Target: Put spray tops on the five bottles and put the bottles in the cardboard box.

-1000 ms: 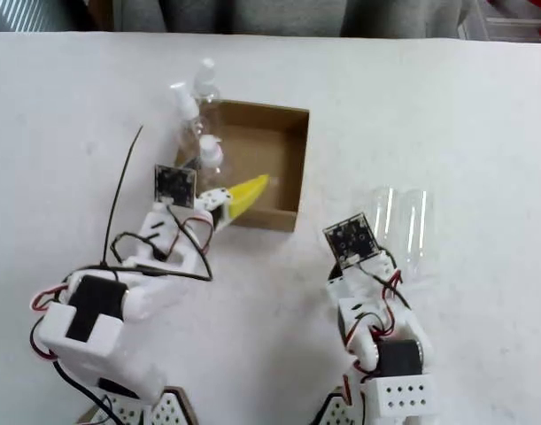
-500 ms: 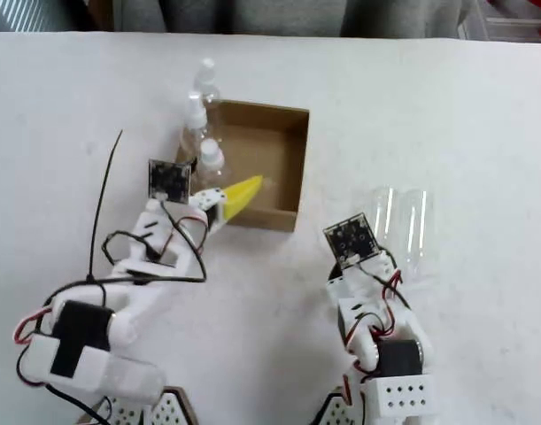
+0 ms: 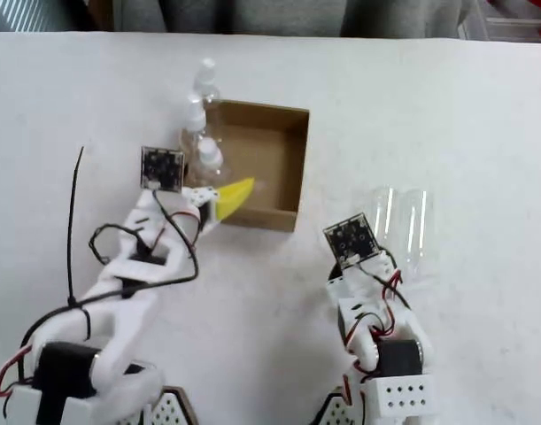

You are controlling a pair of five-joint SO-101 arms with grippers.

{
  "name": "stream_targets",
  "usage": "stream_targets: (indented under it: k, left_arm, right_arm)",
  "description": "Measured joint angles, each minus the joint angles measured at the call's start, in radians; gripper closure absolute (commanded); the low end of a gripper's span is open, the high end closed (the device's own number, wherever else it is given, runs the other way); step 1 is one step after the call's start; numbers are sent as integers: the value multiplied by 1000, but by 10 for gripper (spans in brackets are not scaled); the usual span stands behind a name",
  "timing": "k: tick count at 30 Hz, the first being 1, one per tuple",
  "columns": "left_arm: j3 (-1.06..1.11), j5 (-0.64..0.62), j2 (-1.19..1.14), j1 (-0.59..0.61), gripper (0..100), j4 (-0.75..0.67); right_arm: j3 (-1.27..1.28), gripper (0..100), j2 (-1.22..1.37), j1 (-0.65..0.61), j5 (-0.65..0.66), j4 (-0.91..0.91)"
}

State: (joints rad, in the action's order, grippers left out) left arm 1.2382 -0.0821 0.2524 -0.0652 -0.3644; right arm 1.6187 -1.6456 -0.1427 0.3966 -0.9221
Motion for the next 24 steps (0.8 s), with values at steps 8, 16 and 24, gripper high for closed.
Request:
stream_targets:
  k: [8, 16, 24]
  left_arm:
    - [0, 0, 160, 0, 566, 264]
    - [0, 0, 295, 0, 566, 466]
    - [2, 0, 437, 0, 570, 575]
  right_arm:
    - [0, 807, 0, 0, 0, 0]
    - [0, 807, 0, 0, 0, 0]
    - [6, 807, 0, 0, 0, 0]
